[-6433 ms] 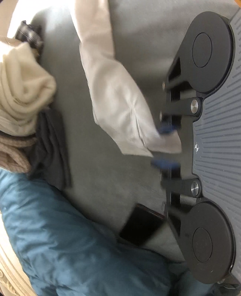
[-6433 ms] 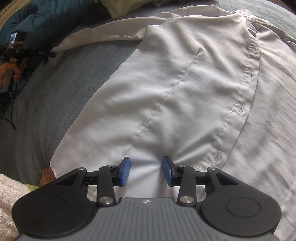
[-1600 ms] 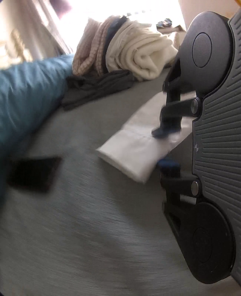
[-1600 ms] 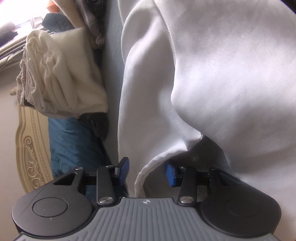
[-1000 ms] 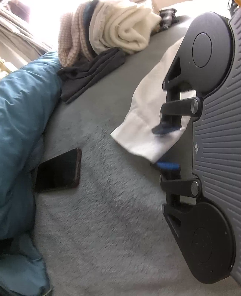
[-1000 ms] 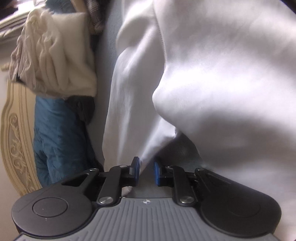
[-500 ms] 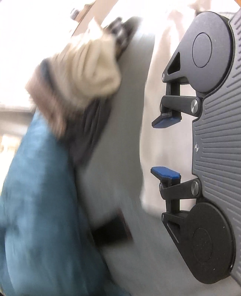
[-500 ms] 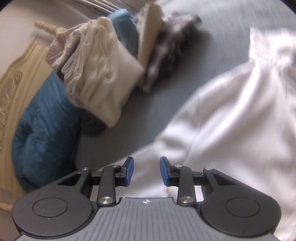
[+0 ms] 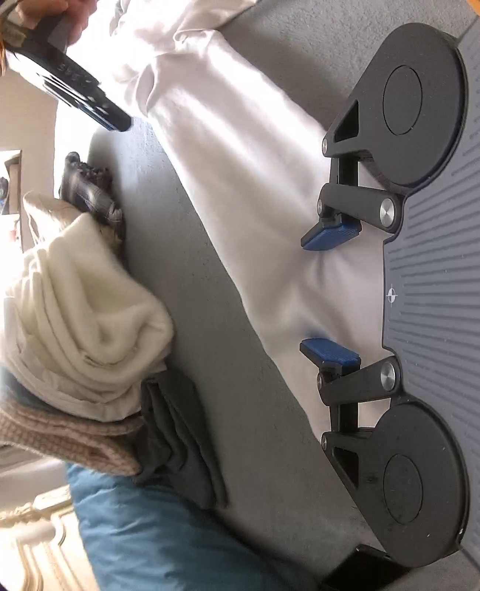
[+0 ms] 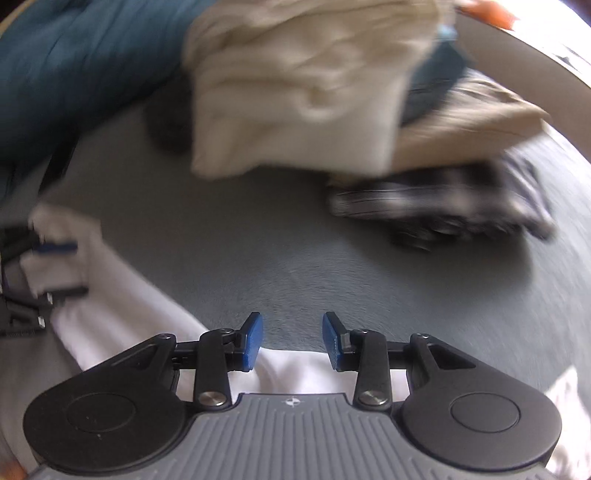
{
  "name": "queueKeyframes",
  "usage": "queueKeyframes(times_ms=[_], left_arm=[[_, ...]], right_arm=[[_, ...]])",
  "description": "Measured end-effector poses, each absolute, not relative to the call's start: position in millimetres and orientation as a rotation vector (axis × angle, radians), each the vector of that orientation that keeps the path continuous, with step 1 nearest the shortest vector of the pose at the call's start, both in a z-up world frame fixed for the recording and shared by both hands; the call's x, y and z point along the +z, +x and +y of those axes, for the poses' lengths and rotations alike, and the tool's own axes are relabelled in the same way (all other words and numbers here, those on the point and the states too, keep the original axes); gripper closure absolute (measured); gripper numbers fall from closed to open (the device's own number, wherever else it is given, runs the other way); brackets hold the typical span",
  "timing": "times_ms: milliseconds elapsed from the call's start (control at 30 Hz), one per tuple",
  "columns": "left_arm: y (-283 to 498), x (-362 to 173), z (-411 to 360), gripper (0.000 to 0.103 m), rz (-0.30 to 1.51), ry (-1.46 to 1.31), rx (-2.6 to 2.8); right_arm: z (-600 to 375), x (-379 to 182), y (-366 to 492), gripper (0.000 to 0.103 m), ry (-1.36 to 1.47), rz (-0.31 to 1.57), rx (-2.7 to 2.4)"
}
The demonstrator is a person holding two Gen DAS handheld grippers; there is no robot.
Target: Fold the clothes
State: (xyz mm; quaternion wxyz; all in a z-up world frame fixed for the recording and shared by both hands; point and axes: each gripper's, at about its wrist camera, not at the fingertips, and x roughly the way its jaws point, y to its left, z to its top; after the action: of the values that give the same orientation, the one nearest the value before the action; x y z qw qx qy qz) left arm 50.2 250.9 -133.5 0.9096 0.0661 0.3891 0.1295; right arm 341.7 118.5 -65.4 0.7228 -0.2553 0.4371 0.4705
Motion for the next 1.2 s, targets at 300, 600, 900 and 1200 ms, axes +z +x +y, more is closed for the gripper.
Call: queueKeyframes(times_ms=[300, 600, 900, 1200], left_arm=[[45.9, -133.8, 225.4, 0.05, 0.751, 0.262, 0.334], [41.4, -145.4, 209.5, 0.05, 0.697, 0.346, 0.401], [39.6, -147.9, 201.8, 0.048, 0.67, 0.371, 0.444], [34.7, -153.6, 193.7, 0.048, 0.632, 0.424, 0.47]], right_arm=[[133.4, -86.0, 330.7, 0.064, -0.754, 0.965, 1.162], [125.9, -91.6, 305.8, 0.071, -0.909, 0.845, 1.212], [123.5, -100.5, 271.5, 0.103, -1.064, 0.67, 1.225], [101.3, -82.8, 292.5, 0.103, -0.741, 0.613, 0.992]])
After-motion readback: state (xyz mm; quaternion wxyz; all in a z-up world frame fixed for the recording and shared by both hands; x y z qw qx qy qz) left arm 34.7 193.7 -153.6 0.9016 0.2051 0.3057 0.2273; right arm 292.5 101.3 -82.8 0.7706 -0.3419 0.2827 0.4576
